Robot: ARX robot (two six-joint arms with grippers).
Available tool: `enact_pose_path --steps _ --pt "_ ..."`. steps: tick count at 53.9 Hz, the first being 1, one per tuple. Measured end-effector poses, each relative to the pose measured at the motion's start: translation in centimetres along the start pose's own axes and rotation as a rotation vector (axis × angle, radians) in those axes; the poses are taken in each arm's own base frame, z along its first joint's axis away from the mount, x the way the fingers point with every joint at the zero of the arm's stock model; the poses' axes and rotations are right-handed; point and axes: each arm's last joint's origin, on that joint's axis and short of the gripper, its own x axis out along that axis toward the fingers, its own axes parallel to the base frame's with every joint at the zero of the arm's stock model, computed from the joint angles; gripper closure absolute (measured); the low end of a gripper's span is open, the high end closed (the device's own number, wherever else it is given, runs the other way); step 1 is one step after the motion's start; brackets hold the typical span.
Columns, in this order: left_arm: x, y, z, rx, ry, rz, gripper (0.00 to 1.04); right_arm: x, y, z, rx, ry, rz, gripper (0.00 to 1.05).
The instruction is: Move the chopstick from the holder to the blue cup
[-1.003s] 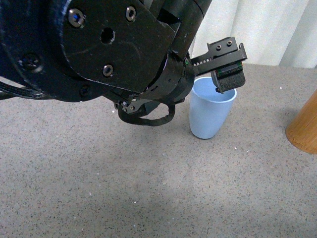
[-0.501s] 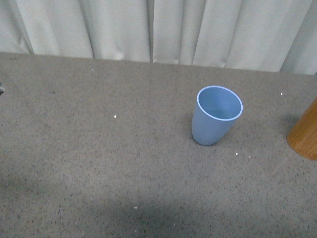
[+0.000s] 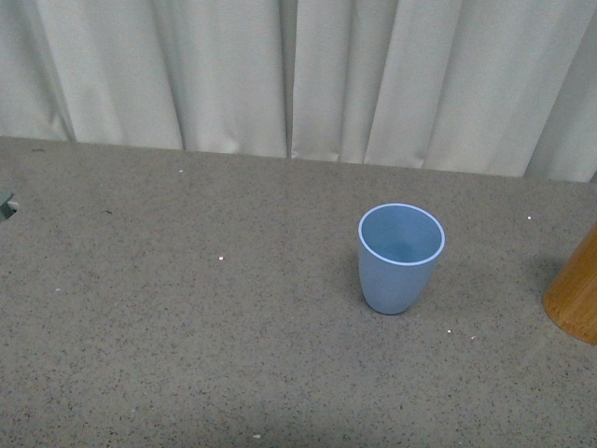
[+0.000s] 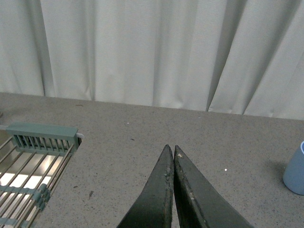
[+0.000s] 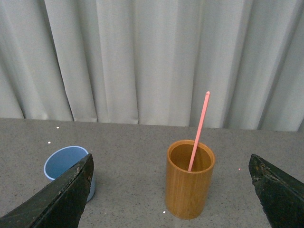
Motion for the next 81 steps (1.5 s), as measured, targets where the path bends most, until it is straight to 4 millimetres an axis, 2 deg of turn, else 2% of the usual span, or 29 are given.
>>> enact_pose_path --steps 7,10,23,26,30,34,37,40,46,54,61,81 --pt "0.0 0.0 0.0 0.000 0.000 0.000 1.01 0.0 0.0 0.0 0.000 0.000 0.000 0.10" --pt "0.0 0.0 0.0 0.000 0.000 0.000 0.94 0.0 0.0 0.0 0.000 0.000 0.000 0.10" --pt "0.0 0.0 0.0 0.000 -0.001 0.000 0.53 0.0 0.0 0.0 0.000 0.000 0.000 0.10" --pt "0.0 0.0 0.0 0.000 0.000 0.000 0.42 0.2 -0.2 -0.1 0.063 0.039 -0.061 0.10" --pt "0.0 0.0 0.0 0.000 0.000 0.000 0.30 1.3 -1.3 0.0 0.161 0.046 -0.124 0.10" --pt "0.0 0.0 0.0 0.000 0.000 0.000 0.14 3.3 -3.3 0.9 0.262 0.036 -0.180 0.22" --pt "0.0 0.0 0.0 0.001 0.000 0.000 0.05 5.3 -5.0 2.0 0.263 0.023 -0.233 0.14" --pt "0.0 0.0 0.0 0.002 0.000 0.002 0.07 7.1 -6.2 2.4 0.263 0.038 -0.261 0.08" --pt "0.0 0.0 0.0 0.002 0.000 0.002 0.07 10.8 -8.0 1.6 0.254 0.138 -0.283 0.10" --pt "0.0 0.0 0.0 0.003 0.000 0.001 0.07 14.1 -8.7 0.2 0.234 0.218 -0.293 0.10" --pt "0.0 0.0 0.0 0.003 0.000 0.002 0.07 16.6 -8.3 -0.2 0.234 0.232 -0.254 0.10" --pt "0.0 0.0 0.0 0.003 0.000 0.002 0.07 21.5 -6.9 -2.0 0.186 0.274 -0.229 0.10"
